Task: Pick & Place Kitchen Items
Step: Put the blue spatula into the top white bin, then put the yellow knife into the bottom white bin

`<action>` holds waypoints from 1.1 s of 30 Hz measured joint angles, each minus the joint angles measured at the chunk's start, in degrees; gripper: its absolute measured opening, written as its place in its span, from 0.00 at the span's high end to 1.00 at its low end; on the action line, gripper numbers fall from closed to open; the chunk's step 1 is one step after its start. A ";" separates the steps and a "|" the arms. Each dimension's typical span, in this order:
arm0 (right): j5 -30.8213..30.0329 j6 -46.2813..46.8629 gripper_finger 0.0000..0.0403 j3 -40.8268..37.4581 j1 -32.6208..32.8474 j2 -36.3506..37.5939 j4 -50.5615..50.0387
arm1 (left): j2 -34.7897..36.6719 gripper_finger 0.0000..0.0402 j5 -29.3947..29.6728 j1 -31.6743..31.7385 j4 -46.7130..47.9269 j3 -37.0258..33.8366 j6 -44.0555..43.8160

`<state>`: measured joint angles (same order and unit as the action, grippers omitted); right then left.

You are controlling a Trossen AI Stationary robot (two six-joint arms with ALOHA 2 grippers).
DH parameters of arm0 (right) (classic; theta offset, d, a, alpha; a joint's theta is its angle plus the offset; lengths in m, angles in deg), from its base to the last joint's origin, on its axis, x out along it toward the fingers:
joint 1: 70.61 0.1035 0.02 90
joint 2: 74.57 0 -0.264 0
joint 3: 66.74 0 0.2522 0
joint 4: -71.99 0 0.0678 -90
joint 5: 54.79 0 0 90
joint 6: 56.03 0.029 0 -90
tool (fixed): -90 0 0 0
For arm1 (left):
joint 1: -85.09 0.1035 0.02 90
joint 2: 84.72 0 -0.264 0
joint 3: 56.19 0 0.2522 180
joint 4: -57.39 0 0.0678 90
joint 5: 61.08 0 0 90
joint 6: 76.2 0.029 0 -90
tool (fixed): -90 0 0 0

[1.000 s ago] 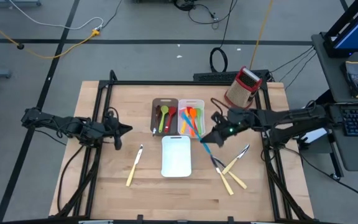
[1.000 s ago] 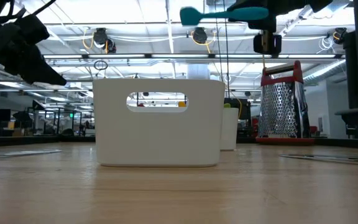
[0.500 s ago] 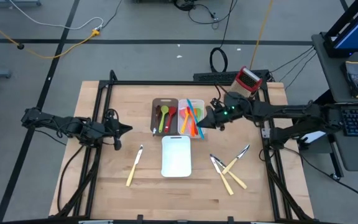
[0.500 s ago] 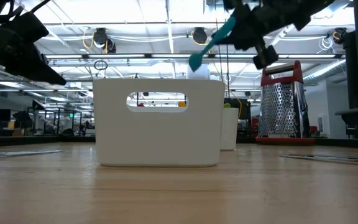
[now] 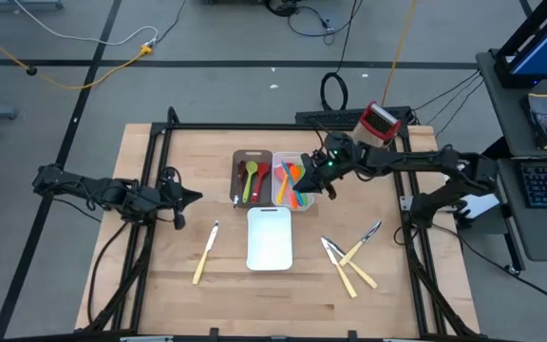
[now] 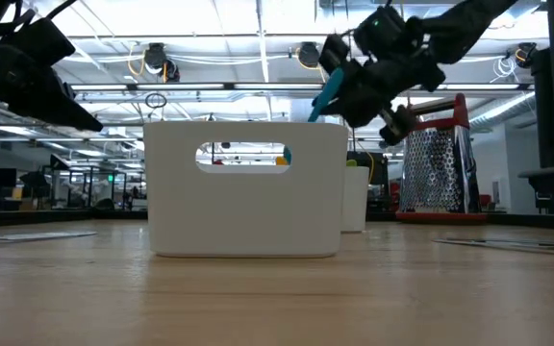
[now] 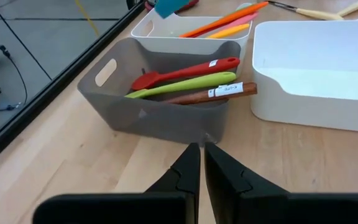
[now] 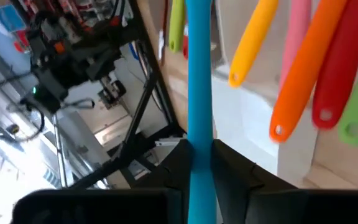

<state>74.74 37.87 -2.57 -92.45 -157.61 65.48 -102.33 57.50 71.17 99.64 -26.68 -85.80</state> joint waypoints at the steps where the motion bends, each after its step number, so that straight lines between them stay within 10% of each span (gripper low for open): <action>1: 0.79 0.31 0.90 0.00 -0.43 -0.73 0.44 | -0.02 0.93 0.00 0.00 0.00 0.00 0.28; 18: -6.08 1.42 0.88 -0.02 -1.82 -4.88 1.38 | -0.02 0.93 0.00 0.00 0.00 0.00 0.90; 33: -6.87 0.80 0.62 -0.02 -1.71 -4.86 -1.34 | -0.02 0.93 0.00 0.00 -0.02 0.00 0.88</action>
<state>67.88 38.67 -2.59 -94.16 -162.47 64.14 -102.35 57.50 71.17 99.62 -26.68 -84.91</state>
